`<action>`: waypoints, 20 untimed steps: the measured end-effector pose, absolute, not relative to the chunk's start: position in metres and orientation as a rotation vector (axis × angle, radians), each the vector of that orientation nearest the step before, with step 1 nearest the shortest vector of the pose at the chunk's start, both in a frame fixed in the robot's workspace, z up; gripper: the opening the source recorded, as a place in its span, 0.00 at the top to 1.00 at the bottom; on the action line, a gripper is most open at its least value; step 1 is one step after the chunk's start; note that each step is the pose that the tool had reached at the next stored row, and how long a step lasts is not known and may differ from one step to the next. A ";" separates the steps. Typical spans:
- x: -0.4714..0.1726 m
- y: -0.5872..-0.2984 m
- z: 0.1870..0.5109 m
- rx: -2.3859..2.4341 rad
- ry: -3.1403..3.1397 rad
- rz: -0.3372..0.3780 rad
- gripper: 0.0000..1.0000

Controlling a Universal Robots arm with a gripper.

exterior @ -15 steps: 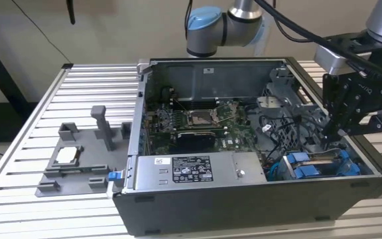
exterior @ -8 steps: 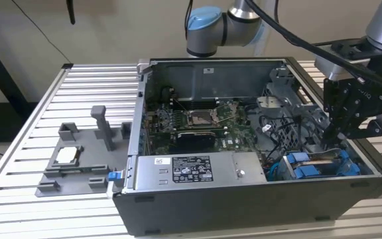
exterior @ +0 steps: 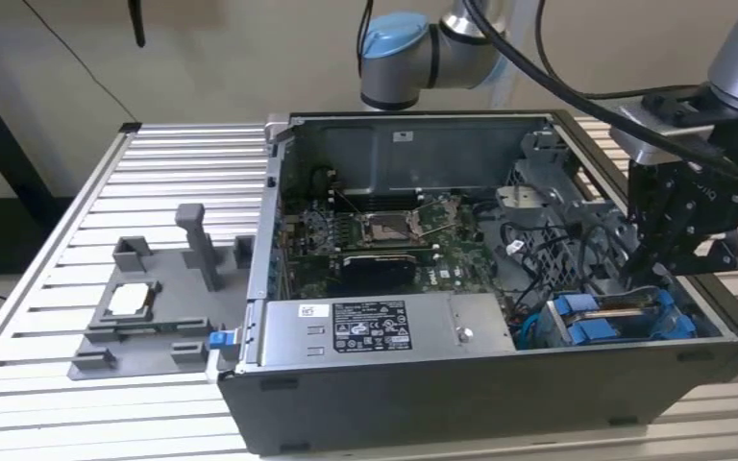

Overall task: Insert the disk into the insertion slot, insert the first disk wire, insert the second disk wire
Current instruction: 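Insert the first disk wire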

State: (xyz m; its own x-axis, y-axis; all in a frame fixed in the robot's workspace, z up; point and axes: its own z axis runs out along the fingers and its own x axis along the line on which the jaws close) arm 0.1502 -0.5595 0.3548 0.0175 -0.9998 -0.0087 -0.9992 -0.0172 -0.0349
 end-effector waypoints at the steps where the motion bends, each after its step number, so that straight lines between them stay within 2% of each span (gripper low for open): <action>1: 0.150 -0.559 0.355 -2.218 2.181 -0.028 0.81; 20: 0.150 -0.561 0.343 -2.232 2.195 -0.016 0.81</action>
